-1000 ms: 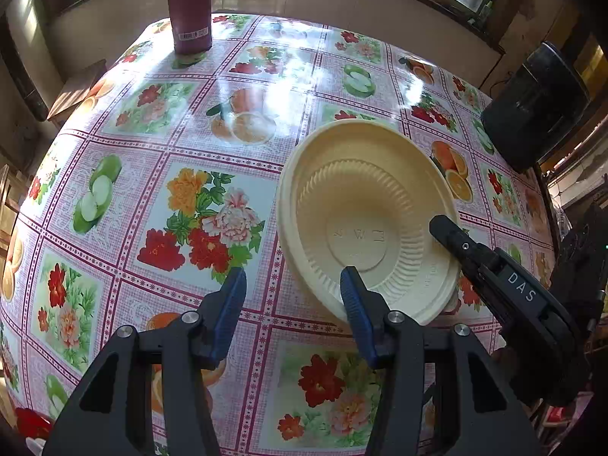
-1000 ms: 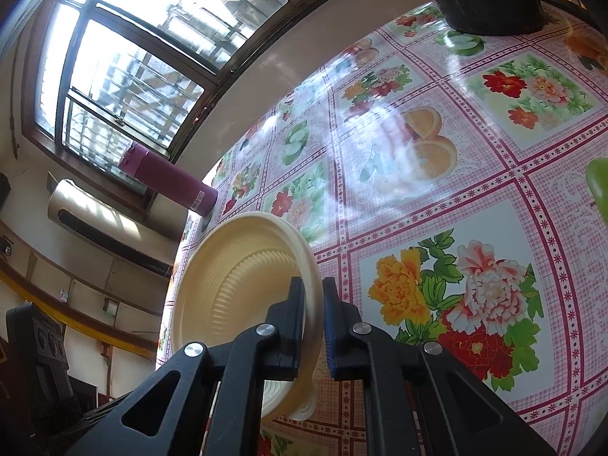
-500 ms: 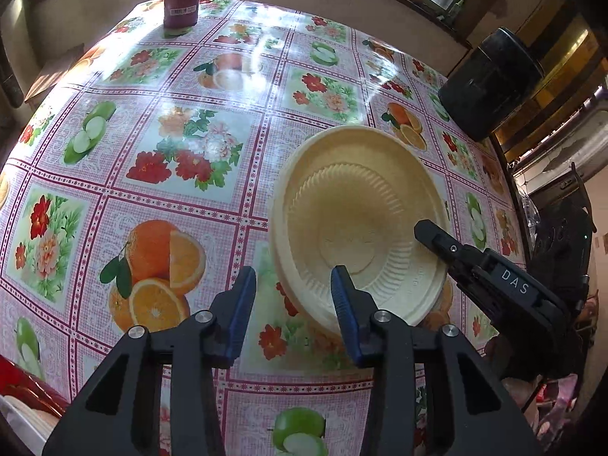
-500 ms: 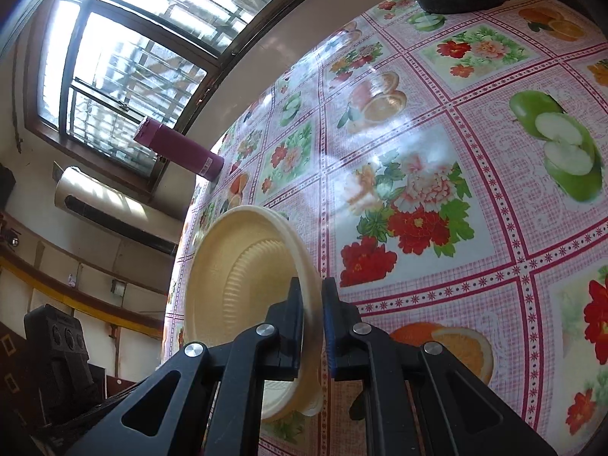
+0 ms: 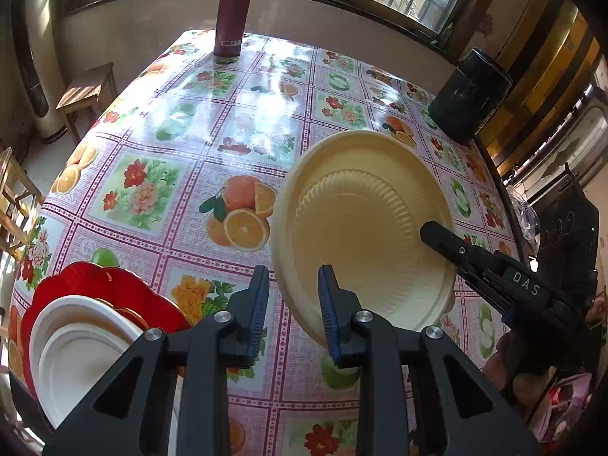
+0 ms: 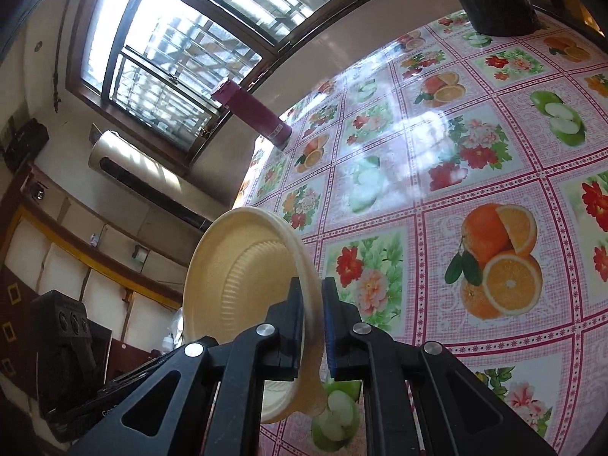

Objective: Organize plates and bowls
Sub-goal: 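Lift the colander with the right tool while the left tool grips its rim too, then lower the colander onto the stack and open both tools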

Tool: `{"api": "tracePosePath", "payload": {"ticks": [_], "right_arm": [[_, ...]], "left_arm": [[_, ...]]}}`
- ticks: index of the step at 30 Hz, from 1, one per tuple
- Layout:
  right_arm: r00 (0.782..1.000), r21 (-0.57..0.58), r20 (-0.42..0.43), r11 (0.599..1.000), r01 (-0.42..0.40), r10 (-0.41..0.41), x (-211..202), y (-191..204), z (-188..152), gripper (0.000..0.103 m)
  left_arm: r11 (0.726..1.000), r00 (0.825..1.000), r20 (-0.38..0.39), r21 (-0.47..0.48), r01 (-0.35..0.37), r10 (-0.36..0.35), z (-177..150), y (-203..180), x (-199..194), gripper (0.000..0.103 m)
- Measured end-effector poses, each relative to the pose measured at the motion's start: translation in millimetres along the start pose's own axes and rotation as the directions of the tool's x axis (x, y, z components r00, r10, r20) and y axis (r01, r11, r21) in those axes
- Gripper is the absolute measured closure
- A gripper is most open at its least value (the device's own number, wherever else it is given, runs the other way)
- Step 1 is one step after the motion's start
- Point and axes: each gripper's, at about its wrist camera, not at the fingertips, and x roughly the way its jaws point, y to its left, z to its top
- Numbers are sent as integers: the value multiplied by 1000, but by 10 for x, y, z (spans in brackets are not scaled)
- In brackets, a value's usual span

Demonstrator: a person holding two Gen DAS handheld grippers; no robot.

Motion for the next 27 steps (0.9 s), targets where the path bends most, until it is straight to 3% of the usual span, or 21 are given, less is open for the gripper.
{"api": "tracePosePath", "payload": {"ticks": [13,20,27], "right_arm": [[995,-197,-73,977,-79,66,91,1143,-563,94],[986,-278,-160,955,-99,55,378,1516,-914,94],[979,-347,-203,935,-67,-5,621,1663,-1191,91]], "left_arm": [[997,993,104,-66,-41,48,-505,783,-884,80],[990,992,85,-115,-81,91,-793,1198,-1004,80],[985,994,47,-147,-90,97,-1022,1421,-910,80]]}}
